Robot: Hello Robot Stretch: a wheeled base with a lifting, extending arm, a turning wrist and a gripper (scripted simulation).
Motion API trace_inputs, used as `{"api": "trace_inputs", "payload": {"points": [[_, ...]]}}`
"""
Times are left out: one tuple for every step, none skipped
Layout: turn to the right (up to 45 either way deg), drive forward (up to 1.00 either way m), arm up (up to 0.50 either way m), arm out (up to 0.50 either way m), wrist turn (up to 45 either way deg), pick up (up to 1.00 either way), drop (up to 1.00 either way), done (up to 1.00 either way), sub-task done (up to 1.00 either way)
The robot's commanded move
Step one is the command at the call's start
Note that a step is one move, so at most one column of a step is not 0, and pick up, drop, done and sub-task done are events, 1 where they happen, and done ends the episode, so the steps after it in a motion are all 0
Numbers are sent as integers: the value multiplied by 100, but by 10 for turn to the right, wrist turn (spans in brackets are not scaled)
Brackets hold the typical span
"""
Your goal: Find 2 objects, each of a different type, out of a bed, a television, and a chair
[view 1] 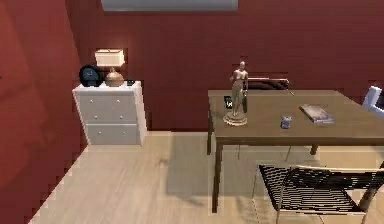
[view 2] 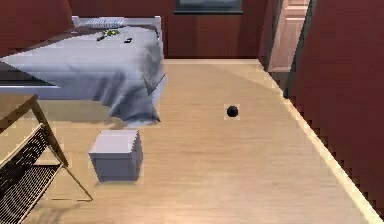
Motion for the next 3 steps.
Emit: {"api": "trace_inputs", "payload": {"points": [[360, 0, 0, 0, 0, 0, 0, 0, 0], [0, 0, 0, 0, 0, 0, 0, 0, 100], [450, 0, 0, 0, 0, 0, 0, 0, 0]]}}
